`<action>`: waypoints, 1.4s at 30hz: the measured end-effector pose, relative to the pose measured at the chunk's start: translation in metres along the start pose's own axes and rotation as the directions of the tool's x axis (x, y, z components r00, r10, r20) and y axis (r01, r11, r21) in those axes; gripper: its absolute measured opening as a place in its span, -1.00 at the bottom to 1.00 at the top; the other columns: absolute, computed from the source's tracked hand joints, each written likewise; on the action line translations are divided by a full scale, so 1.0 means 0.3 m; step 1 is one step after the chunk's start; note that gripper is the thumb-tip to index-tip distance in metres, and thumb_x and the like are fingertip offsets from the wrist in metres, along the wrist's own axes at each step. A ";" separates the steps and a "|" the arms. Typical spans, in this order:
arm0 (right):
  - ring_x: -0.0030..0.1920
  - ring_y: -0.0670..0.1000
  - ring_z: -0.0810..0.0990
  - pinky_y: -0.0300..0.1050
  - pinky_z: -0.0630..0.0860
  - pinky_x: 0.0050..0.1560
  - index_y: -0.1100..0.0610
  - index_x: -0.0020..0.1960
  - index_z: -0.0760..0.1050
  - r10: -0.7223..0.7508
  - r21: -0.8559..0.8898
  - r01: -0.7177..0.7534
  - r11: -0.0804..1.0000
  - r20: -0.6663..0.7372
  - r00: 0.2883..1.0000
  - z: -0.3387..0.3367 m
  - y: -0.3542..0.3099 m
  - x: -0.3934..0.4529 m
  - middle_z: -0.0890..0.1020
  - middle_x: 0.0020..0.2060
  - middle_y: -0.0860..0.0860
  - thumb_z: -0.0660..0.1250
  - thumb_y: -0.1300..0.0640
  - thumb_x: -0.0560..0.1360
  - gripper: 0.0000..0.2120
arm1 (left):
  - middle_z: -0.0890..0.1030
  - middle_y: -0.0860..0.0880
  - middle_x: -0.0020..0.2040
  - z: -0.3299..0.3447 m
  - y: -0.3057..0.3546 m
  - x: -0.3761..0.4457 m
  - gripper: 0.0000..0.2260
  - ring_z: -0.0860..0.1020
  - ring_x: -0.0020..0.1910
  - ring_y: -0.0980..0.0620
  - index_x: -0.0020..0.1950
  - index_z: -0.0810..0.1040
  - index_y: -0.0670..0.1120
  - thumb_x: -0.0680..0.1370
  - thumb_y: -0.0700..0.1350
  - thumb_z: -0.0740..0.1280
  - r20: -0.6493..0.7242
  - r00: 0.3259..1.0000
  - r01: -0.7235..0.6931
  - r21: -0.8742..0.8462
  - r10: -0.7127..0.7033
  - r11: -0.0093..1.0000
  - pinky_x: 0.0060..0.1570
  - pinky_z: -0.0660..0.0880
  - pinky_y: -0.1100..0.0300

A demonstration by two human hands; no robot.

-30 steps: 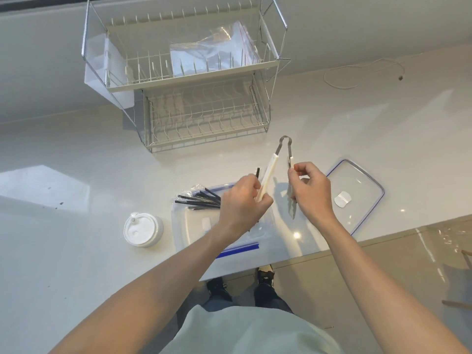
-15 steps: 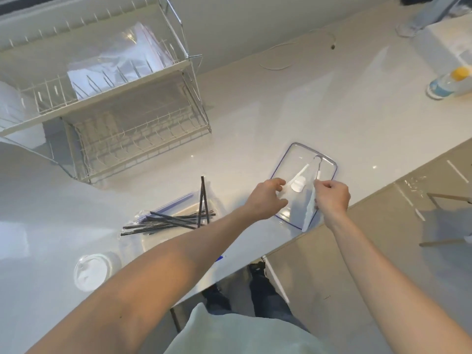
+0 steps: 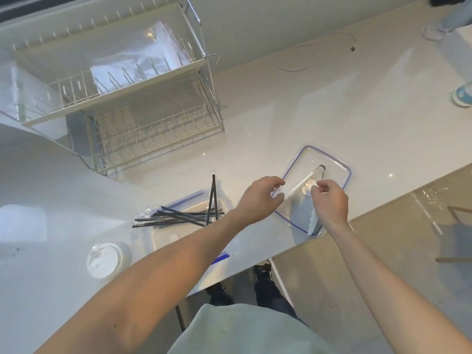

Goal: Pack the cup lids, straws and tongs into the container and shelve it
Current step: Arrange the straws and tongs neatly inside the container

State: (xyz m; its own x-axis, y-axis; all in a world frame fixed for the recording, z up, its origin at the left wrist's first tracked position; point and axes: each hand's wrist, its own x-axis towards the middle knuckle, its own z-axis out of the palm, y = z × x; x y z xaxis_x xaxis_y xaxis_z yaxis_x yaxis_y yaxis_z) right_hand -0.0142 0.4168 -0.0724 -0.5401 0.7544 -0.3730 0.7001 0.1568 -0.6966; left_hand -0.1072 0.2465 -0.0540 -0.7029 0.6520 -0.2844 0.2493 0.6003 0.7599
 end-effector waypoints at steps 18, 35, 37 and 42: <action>-0.01 0.13 0.64 -0.05 0.56 -0.04 0.15 0.13 0.61 -0.270 -0.257 0.571 0.779 0.684 0.677 0.425 -0.338 -0.454 0.69 -0.02 0.05 0.29 0.14 0.55 -0.79 | 0.20 -0.22 0.60 -0.309 -0.448 -0.412 -0.32 0.16 0.59 -0.19 0.59 0.23 -0.12 0.48 -0.36 0.31 0.096 0.989 -0.145 0.731 0.110 0.667 0.53 0.17 -0.10; 0.27 0.18 0.45 0.07 0.42 0.23 0.09 0.33 0.42 -0.274 -0.444 0.894 0.051 0.855 0.440 0.703 -0.245 -0.472 0.46 0.31 0.09 0.39 0.10 0.49 -0.57 | 0.61 -0.05 0.22 -0.282 -0.572 -0.591 -0.58 0.53 0.24 -0.12 0.34 0.43 -0.03 0.53 0.07 0.38 -0.077 0.965 0.249 0.553 -0.249 0.795 0.20 0.43 -0.08; 0.19 0.18 0.50 0.03 0.47 0.09 0.10 0.33 0.39 -0.287 -0.445 0.883 0.150 0.835 0.470 0.707 -0.248 -0.469 0.48 0.23 0.10 0.35 0.19 0.47 -0.56 | 0.59 -0.06 0.25 -0.304 -0.570 -0.593 -0.46 0.54 0.22 -0.11 0.40 0.40 -0.05 0.51 0.14 0.42 0.055 0.958 0.238 0.392 -0.281 0.889 0.18 0.52 -0.07; 0.20 0.19 0.48 0.04 0.44 0.12 0.05 0.27 0.48 -0.252 -0.478 0.872 0.110 0.835 0.489 0.703 -0.259 -0.446 0.51 0.16 0.11 0.28 0.15 0.50 -0.67 | 0.45 -0.14 0.24 -0.354 -0.572 -0.586 -0.37 0.45 0.20 -0.14 0.51 0.24 -0.09 0.48 -0.28 0.37 0.178 0.945 0.197 0.362 -0.275 0.911 0.14 0.53 -0.06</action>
State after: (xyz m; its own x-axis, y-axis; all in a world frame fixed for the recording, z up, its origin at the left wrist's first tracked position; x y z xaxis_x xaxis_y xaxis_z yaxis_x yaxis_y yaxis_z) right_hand -0.0949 0.1693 -0.0976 -0.8305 -0.2026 -0.5188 -0.1707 0.9793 -0.1092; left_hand -0.0971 -0.0204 -0.0723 -0.6142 0.5334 -0.5816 0.3302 0.8431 0.4244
